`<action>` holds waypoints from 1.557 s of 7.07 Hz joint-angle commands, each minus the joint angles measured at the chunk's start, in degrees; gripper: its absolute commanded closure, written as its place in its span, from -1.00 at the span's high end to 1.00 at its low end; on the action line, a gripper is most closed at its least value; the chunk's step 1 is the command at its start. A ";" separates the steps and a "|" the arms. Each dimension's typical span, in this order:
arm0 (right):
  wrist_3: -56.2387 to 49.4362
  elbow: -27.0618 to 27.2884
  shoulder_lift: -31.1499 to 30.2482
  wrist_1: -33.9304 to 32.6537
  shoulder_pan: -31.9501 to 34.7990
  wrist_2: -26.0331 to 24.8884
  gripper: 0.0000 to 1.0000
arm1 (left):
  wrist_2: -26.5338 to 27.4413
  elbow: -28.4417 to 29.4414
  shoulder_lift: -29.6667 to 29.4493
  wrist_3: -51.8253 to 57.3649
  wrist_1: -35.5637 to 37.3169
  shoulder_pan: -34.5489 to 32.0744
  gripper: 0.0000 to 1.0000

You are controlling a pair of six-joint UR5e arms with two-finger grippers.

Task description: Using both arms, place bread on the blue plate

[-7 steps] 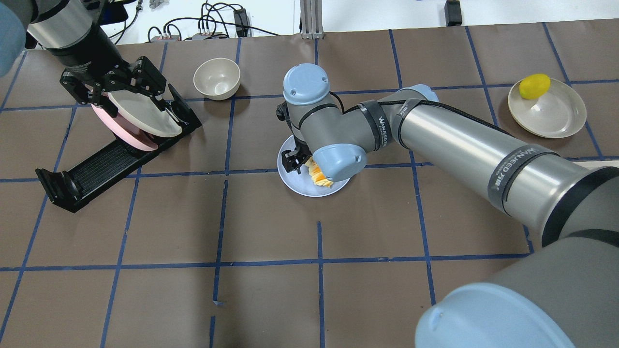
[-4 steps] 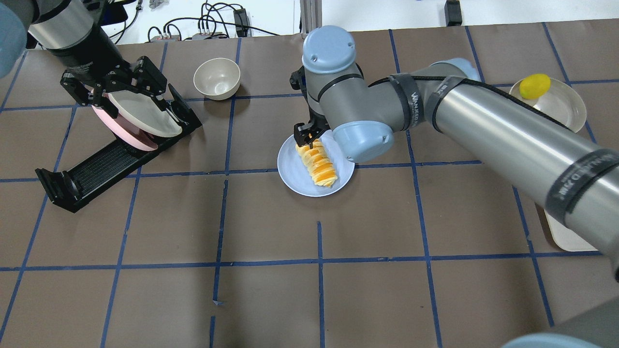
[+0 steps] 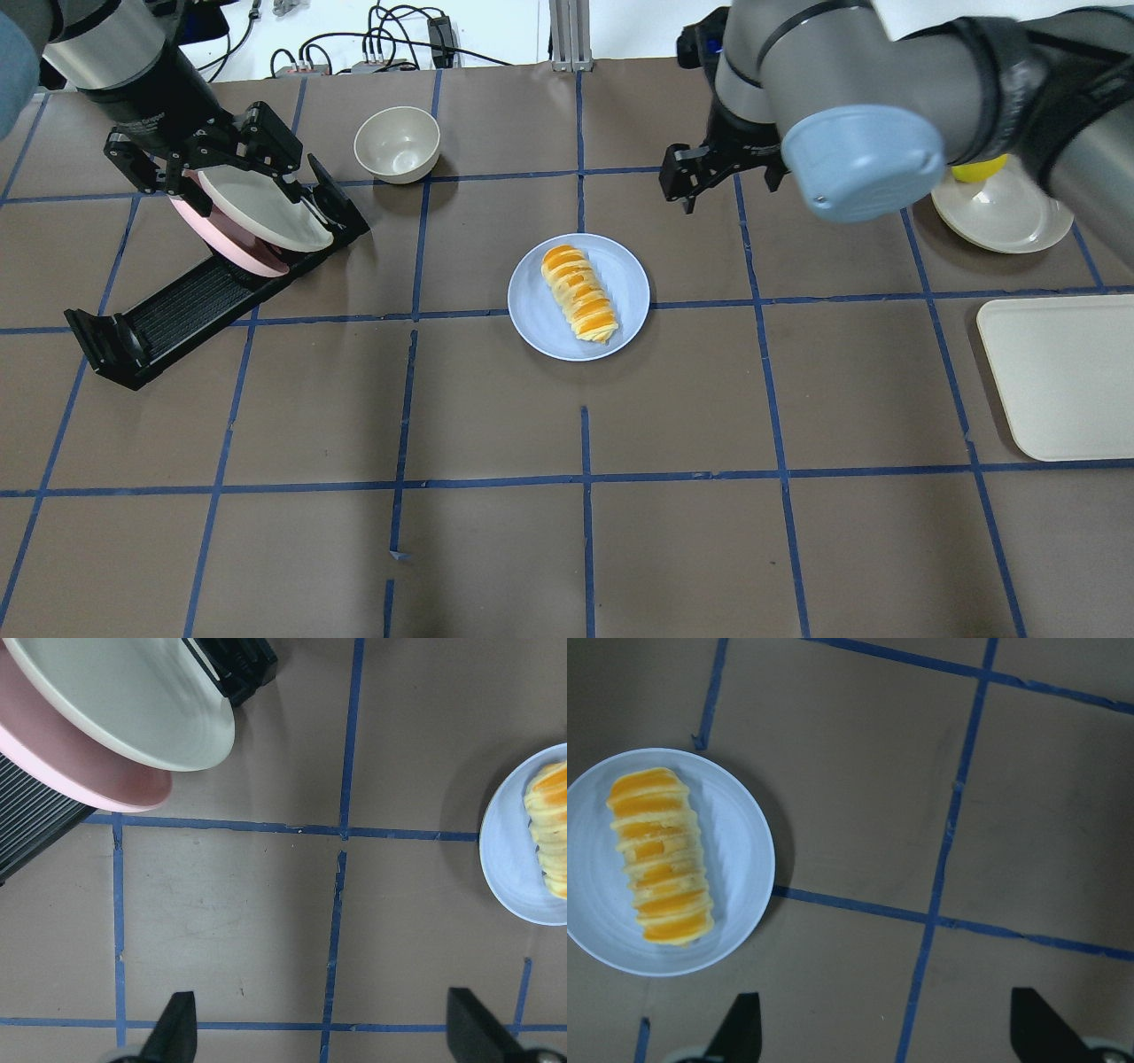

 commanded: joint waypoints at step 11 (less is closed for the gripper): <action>-4.09 0.56 -10.77 9.34 -6.82 1.82 1.00 | 2.98 -1.37 -20.30 -25.33 23.79 -23.10 1.00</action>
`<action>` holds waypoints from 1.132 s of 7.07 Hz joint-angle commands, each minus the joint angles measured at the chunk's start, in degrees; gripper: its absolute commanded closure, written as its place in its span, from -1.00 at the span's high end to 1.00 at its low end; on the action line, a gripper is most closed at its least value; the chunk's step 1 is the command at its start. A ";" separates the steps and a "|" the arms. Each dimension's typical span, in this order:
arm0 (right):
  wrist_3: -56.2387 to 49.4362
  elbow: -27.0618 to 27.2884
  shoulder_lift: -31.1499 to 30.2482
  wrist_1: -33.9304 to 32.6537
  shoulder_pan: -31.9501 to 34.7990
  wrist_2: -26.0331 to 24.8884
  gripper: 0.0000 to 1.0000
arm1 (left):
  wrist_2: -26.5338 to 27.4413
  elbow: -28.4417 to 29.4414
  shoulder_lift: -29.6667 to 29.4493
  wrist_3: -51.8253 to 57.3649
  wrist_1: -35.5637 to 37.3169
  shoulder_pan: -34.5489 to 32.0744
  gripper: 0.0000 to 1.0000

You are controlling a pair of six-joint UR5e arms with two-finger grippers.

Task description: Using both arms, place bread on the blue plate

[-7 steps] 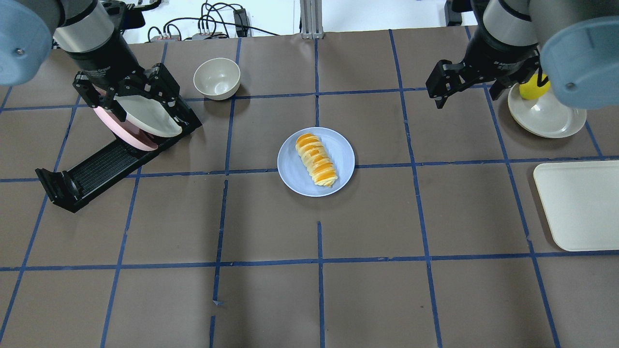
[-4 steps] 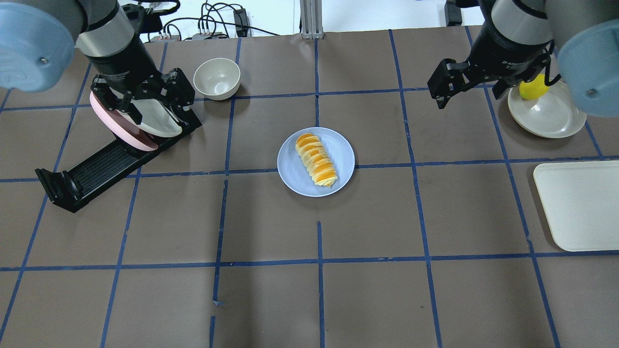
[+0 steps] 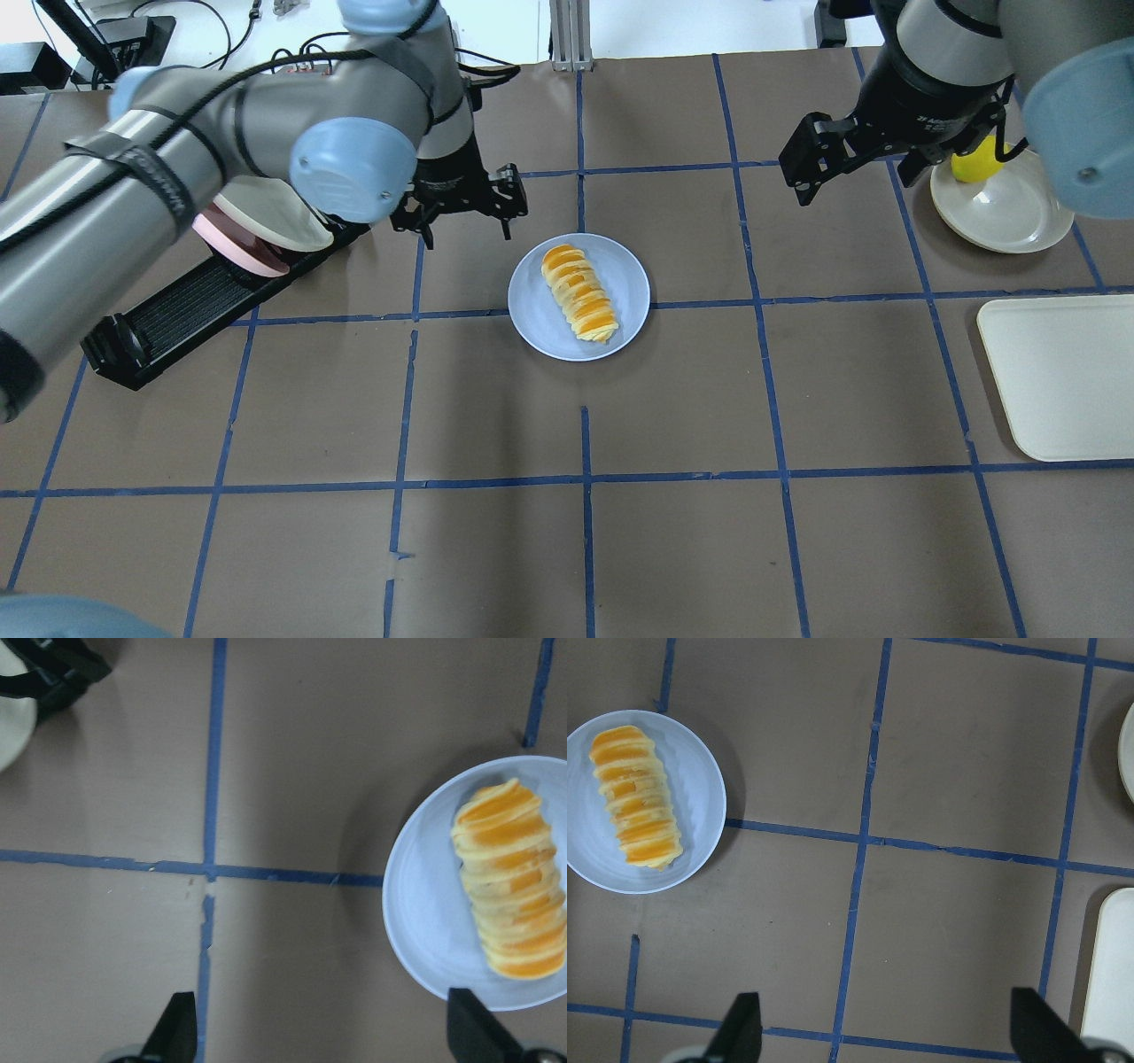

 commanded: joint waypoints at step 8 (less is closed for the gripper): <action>-0.28 1.99 -0.88 0.04 -0.08 -0.08 1.00 | 3.79 2.34 17.72 17.07 -15.43 13.40 1.00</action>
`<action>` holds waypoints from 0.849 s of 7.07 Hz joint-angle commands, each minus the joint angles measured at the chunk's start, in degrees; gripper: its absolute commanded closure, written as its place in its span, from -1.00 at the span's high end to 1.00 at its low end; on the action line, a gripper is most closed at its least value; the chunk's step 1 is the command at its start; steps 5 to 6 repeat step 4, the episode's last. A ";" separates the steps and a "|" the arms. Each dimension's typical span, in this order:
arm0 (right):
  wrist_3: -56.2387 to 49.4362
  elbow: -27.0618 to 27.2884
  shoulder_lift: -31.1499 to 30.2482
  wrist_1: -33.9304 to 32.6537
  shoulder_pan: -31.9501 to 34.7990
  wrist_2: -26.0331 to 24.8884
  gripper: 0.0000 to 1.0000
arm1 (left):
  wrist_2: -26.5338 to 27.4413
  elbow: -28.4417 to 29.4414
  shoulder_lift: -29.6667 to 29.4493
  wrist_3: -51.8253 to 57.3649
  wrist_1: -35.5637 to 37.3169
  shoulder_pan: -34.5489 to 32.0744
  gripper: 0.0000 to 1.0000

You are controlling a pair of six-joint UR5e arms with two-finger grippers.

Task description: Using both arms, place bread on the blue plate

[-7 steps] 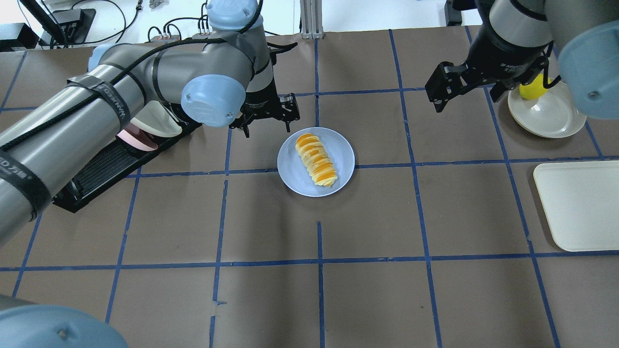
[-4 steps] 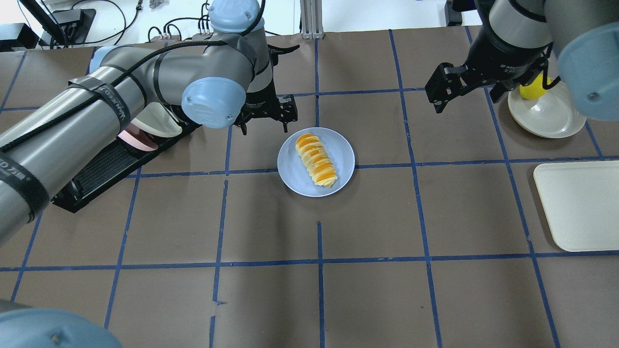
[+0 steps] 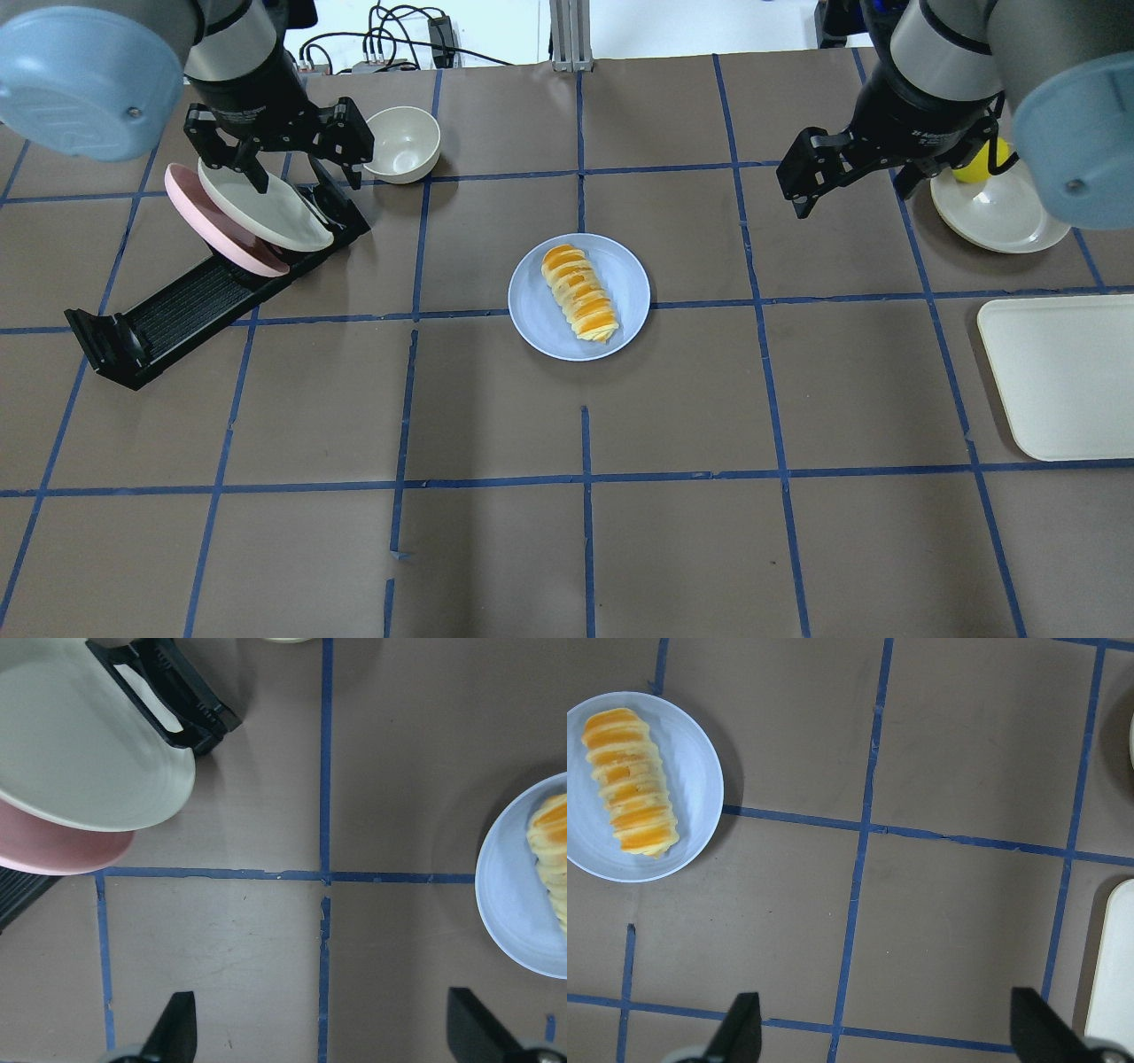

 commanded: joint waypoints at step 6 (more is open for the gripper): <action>-0.03 1.30 -0.70 -0.10 -0.04 -0.28 1.00 | -0.09 0.17 1.89 0.19 -4.04 1.69 1.00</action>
